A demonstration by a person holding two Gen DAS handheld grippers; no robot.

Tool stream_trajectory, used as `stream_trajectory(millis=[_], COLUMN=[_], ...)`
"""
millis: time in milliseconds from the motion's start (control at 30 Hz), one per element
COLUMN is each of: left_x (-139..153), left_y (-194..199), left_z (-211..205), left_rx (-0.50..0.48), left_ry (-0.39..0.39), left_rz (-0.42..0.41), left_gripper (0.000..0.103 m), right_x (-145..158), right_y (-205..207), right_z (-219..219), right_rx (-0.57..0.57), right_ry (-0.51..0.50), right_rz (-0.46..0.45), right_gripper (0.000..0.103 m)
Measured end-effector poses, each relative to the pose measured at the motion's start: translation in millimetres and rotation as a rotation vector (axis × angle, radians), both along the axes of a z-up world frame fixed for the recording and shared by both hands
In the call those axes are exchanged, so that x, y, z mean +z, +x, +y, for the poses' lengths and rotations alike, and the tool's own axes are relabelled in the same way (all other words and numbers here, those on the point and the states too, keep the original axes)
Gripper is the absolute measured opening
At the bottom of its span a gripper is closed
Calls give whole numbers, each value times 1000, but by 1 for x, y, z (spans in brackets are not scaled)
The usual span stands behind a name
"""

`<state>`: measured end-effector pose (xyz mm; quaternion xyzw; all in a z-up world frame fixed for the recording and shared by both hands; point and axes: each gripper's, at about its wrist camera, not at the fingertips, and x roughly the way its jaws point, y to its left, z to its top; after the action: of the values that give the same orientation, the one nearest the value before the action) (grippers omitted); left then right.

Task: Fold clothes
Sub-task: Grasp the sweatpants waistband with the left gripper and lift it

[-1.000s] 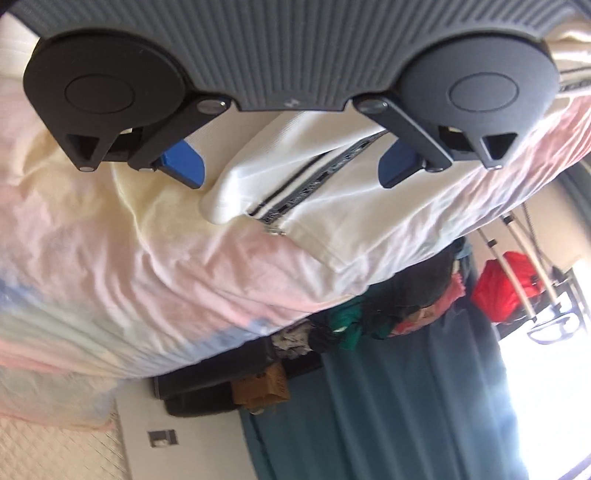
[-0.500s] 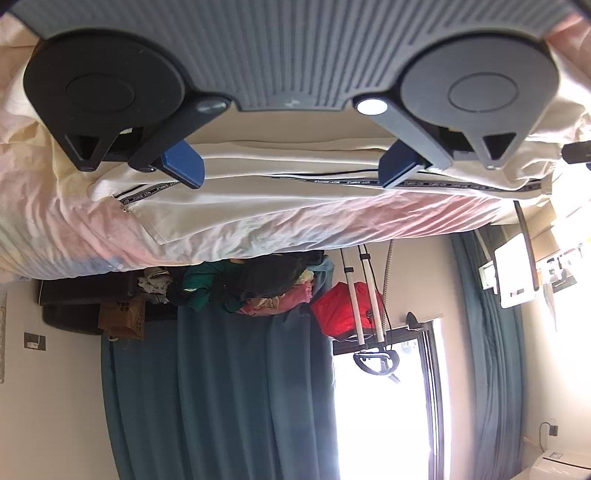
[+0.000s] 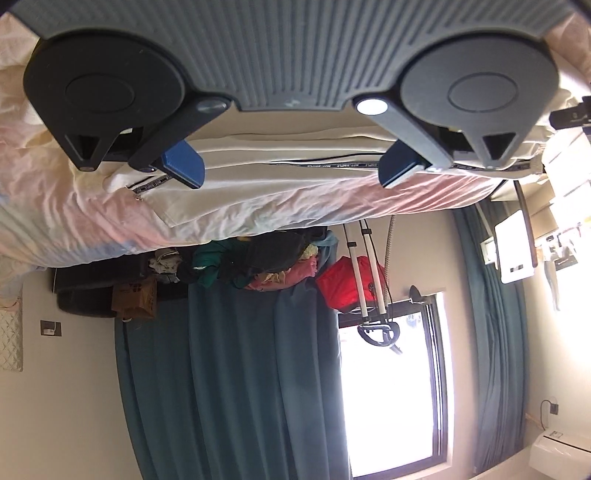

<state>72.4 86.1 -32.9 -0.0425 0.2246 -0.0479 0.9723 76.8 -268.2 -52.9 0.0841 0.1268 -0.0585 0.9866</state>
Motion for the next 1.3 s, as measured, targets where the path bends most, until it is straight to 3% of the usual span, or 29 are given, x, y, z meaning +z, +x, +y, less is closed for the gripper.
stream_trajectory(millis=[167, 300, 400, 600, 700, 800, 933, 1000, 1167, 1300], left_x=[-3, -9, -17, -49, -62, -71, -92, -96, -87, -96], left_y=[9, 26, 32, 23, 20, 21, 30, 28, 16, 15], left_z=[41, 93, 133, 211, 232, 242, 243, 241, 233, 229], left_rx=[185, 252, 330, 676, 707, 690, 553, 493, 412, 439], left_ry=[-71, -238, -304, -495, -646, -730, -908, -988, -1026, -980], left_rz=[66, 229, 319, 388, 368, 346, 366, 345, 246, 332], left_gripper=[103, 103, 103, 101, 98, 95, 85, 71, 67, 61], right_x=[-22, -36, -43, -61, -73, -81, -91, -97, -112, -131], right_y=[2, 4, 1, -11, -21, -27, -31, -37, -49, -62], right_z=[-17, -35, -58, -107, -129, -143, -162, -170, -185, -203], right_rx=[-67, -146, -212, -380, -442, -486, -541, -550, -600, -733], right_ry=[-3, 31, 122, 309, 428, 478, 571, 646, 777, 888], right_rz=[26, 73, 86, 121, 135, 136, 127, 116, 98, 85], right_gripper=[102, 102, 102, 102, 102, 102, 101, 98, 98, 98])
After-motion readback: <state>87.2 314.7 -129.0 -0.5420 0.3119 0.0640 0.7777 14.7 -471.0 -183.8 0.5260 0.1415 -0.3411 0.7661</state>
